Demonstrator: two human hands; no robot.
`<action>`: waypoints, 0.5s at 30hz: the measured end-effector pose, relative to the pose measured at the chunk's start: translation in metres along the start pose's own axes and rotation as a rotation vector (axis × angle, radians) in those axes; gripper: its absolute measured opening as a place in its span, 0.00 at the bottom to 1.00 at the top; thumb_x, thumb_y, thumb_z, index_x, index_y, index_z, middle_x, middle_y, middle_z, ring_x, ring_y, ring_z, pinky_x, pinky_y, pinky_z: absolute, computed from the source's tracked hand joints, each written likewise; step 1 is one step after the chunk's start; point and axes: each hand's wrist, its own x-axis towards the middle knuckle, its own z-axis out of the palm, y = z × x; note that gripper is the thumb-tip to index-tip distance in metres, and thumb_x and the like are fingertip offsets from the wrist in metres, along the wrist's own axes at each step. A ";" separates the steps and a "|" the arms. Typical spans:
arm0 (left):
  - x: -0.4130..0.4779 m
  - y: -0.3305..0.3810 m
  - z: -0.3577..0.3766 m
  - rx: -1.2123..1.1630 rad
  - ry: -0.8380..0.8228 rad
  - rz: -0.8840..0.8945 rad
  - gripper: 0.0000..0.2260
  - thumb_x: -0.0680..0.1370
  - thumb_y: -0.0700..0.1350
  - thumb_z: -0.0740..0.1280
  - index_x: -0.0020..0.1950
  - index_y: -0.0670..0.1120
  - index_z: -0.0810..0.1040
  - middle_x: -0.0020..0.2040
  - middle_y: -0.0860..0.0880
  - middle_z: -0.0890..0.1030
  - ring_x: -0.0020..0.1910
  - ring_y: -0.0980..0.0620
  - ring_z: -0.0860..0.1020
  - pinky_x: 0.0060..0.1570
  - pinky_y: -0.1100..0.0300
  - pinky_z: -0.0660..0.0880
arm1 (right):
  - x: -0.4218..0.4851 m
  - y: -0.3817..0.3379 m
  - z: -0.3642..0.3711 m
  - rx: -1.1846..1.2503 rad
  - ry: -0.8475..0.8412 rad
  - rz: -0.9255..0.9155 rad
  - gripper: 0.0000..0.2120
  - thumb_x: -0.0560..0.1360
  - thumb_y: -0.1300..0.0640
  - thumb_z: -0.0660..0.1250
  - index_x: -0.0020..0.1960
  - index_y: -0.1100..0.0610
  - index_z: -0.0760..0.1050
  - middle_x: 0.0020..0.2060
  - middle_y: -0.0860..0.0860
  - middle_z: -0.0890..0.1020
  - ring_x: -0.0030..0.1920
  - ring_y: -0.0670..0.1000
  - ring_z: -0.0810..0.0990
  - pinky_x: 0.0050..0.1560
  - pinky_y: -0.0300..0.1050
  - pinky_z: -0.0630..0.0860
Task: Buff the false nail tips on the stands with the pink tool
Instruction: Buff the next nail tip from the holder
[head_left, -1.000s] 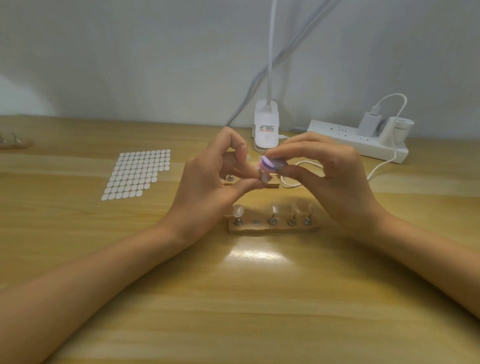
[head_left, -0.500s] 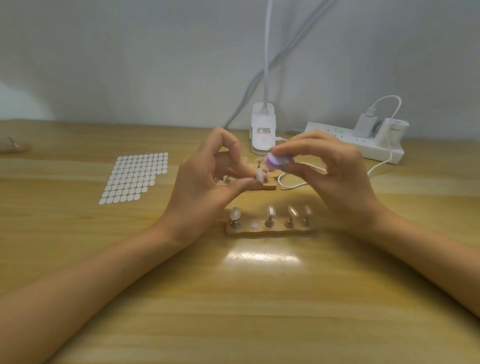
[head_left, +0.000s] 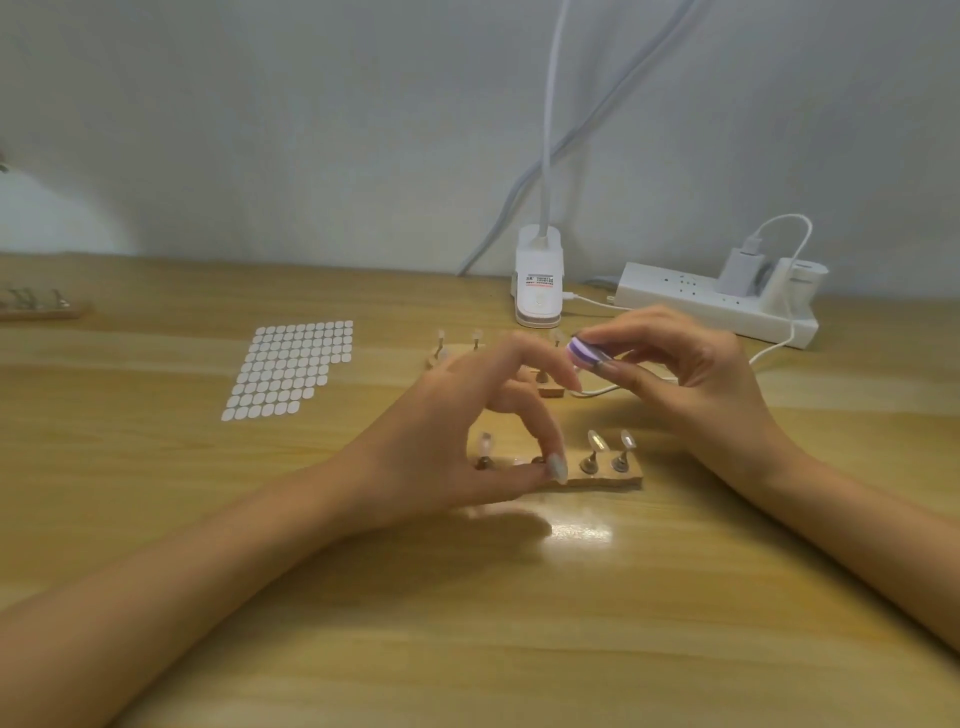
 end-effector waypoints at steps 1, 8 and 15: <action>0.000 -0.002 0.000 0.013 -0.016 -0.027 0.24 0.73 0.41 0.78 0.61 0.53 0.69 0.43 0.61 0.85 0.56 0.64 0.80 0.69 0.43 0.69 | 0.000 0.000 0.000 -0.001 -0.001 -0.002 0.11 0.74 0.53 0.70 0.56 0.51 0.83 0.51 0.48 0.85 0.52 0.50 0.84 0.53 0.54 0.80; -0.003 -0.014 -0.003 -0.066 -0.064 -0.171 0.21 0.74 0.36 0.74 0.58 0.55 0.69 0.44 0.58 0.85 0.52 0.57 0.82 0.56 0.75 0.69 | -0.001 0.004 -0.001 -0.020 -0.011 0.018 0.11 0.75 0.58 0.71 0.57 0.56 0.83 0.51 0.49 0.85 0.52 0.51 0.84 0.53 0.54 0.80; -0.002 -0.014 -0.002 -0.150 -0.126 -0.246 0.24 0.72 0.39 0.78 0.61 0.51 0.69 0.48 0.57 0.84 0.50 0.55 0.81 0.48 0.72 0.72 | 0.000 0.001 -0.001 0.029 -0.009 0.022 0.10 0.74 0.55 0.71 0.55 0.50 0.83 0.50 0.46 0.85 0.52 0.50 0.84 0.52 0.48 0.81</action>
